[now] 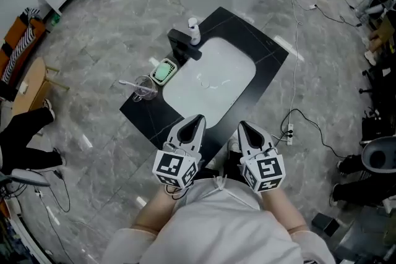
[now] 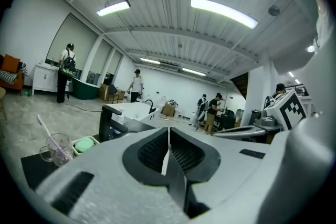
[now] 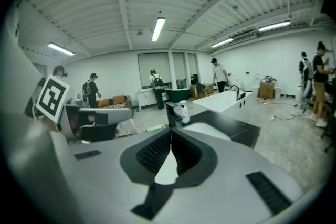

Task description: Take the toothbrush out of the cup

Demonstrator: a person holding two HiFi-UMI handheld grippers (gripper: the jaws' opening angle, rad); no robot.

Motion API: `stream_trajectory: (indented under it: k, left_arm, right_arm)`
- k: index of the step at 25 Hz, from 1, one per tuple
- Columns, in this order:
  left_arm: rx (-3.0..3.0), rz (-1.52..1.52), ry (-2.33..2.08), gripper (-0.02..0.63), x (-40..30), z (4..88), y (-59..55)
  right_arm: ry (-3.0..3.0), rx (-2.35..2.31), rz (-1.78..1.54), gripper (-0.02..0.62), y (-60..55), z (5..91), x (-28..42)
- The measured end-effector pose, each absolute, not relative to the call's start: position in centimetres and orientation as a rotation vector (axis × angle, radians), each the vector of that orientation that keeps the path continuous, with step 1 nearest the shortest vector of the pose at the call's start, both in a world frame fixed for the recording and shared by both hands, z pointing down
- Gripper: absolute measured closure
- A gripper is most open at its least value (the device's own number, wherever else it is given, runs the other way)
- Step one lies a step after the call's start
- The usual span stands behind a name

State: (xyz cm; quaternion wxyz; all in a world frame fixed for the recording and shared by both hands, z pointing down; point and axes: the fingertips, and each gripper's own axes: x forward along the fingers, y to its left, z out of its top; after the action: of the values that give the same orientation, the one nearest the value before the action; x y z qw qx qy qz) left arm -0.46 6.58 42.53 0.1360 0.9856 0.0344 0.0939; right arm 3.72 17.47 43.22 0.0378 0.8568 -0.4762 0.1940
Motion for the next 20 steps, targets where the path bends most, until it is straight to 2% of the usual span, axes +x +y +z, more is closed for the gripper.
stream_trajectory:
  k: [11,20]
  left_arm:
    - [2.807,0.206,-0.575,0.579,-2.2,42.3,-2.0]
    - [2.567,0.119,-1.1,0.58,-3.6,42.9,-3.0]
  right_arm:
    - [-2.027,2.127,0.584,0.569,4.5,45.0,5.5]
    - [-2.328,1.703,0.533,0.569,1.2,45.1,7.3]
